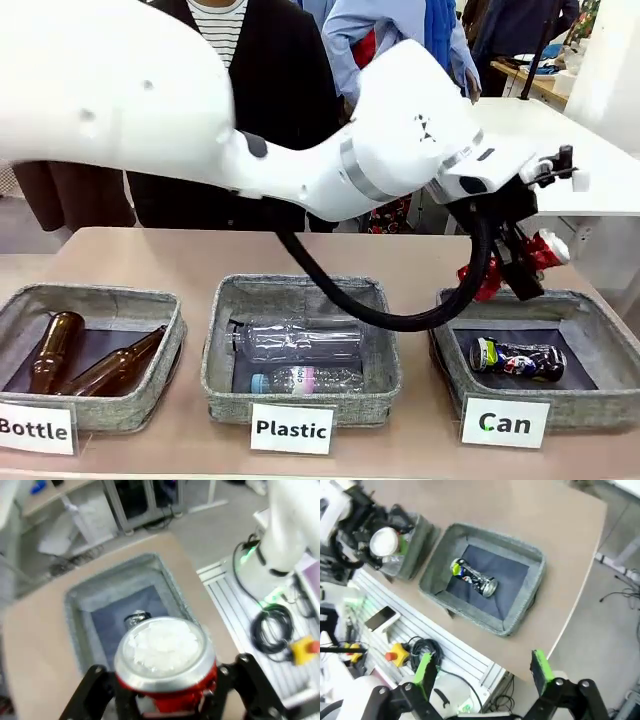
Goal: Sort the can waste into the basket.
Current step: Pick up the can waste from the table and place it in the right Fabric basket.
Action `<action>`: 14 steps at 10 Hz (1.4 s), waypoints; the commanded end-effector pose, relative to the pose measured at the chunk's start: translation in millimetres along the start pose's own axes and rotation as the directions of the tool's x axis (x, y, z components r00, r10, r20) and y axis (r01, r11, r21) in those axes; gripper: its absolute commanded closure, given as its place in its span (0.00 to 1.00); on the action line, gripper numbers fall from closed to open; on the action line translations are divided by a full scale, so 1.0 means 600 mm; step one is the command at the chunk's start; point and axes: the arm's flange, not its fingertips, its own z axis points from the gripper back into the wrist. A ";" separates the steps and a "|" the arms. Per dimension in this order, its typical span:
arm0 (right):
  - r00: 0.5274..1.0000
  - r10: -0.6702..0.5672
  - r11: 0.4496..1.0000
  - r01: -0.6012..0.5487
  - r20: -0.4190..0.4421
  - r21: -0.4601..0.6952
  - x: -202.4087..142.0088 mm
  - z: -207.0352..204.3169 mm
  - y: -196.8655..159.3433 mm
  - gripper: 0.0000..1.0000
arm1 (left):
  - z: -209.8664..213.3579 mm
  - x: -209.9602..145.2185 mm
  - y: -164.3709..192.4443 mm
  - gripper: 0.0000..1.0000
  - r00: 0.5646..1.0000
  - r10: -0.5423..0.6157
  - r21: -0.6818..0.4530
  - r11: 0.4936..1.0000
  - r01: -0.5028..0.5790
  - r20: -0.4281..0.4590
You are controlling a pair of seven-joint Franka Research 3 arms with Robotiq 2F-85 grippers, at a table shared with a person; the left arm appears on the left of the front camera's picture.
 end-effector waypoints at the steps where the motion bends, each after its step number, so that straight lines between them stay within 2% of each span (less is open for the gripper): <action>1: 0.999 0.023 0.999 -0.021 -0.046 0.028 0.018 -0.002 0.015 0.00 | -0.021 0.033 0.055 1.00 0.990 0.117 -0.043 0.992 -0.121 -0.079; 4: 0.999 0.023 0.999 -0.021 -0.046 0.028 0.018 -0.002 0.015 0.00 | -0.025 0.030 0.070 1.00 0.983 0.150 -0.011 0.988 -0.152 -0.106; 5: 0.999 0.023 0.999 -0.021 -0.046 0.028 0.018 -0.002 0.015 0.00 | -0.026 0.027 0.072 0.94 0.983 0.145 -0.022 0.989 -0.149 -0.116; 6: 0.999 0.023 0.999 -0.021 -0.046 0.028 0.018 -0.002 0.015 0.00 | -0.025 0.026 0.072 0.43 0.982 0.137 -0.025 0.990 -0.141 -0.128; 7: 0.999 0.023 0.999 -0.021 -0.046 0.028 0.018 -0.002 0.015 0.00 | -0.025 0.026 0.069 0.37 0.982 0.135 -0.025 0.990 -0.140 -0.133; 8: 0.999 0.023 0.999 -0.021 -0.046 0.028 0.018 -0.002 0.015 0.00 | -0.025 0.026 0.068 0.00 0.979 0.143 -0.004 0.989 -0.145 -0.142; 10: 0.999 0.023 0.999 -0.021 -0.046 0.028 0.018 -0.002 0.015 0.00 | -0.023 0.028 0.066 0.00 0.978 0.173 0.000 0.985 -0.174 -0.117; 11: 0.999 0.023 0.999 -0.021 -0.046 0.028 0.018 -0.002 0.015 0.00 | -0.023 0.029 0.064 0.19 0.977 0.172 0.020 0.985 -0.171 -0.129; 13: 0.999 0.023 0.999 -0.021 -0.046 0.028 0.018 -0.002 0.015 0.00 | -0.020 0.031 0.061 0.00 0.976 0.171 0.015 0.985 -0.170 -0.135; 14: 0.999 0.023 0.999 -0.021 -0.046 0.028 0.018 -0.002 0.015 0.00 | -0.015 0.032 0.058 0.00 0.977 0.169 0.023 0.986 -0.167 -0.132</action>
